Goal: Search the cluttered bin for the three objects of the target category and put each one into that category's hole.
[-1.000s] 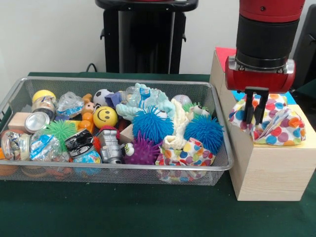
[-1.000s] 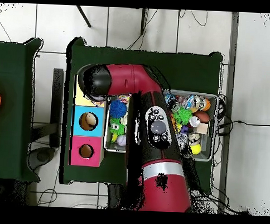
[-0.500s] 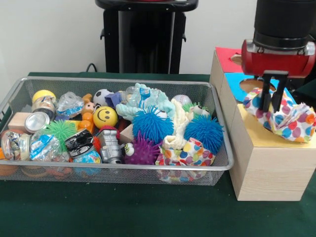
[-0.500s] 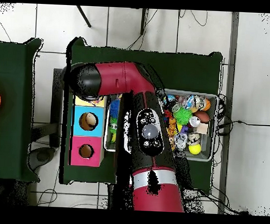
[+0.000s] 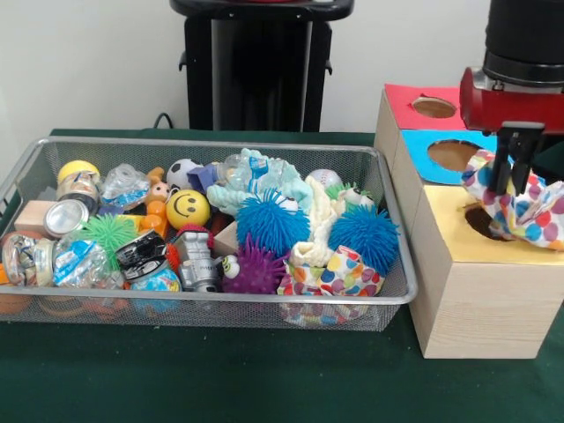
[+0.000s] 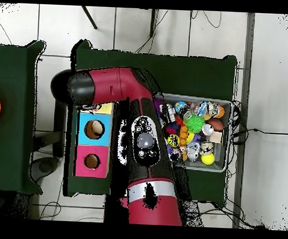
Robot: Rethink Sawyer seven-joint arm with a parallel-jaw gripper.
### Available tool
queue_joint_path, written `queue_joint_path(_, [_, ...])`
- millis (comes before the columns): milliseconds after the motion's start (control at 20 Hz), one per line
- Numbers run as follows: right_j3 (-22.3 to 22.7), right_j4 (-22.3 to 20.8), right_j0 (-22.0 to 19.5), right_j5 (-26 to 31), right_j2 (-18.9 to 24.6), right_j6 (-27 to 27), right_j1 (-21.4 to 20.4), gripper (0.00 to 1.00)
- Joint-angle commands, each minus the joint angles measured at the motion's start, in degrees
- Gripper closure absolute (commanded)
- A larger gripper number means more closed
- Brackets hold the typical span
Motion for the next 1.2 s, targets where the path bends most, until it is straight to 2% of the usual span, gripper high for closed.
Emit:
queue_joint_path(50, [1.25,-0.99,-0.69,-1.43,-1.22,5.35,4.52,1.0])
queue_joint_path(300, [-0.59,-3.67,-2.54,-8.54,-0.86,2.65,10.76,1.0])
queue_joint_path(450, [-0.84,-4.22,-3.28,-10.27,-0.82,1.36,12.21,1.0])
queue_joint_path(750, [-0.66,-4.43,-3.55,-10.49,-1.21,0.3,12.14,1.0])
queue_joint_path(1050, [-3.68,-4.72,-4.42,-8.05,-0.58,-2.44,13.49,1.0])
queue_joint_path(1200, [-3.65,-4.53,-4.82,-8.31,-0.07,-2.79,13.89,1.0])
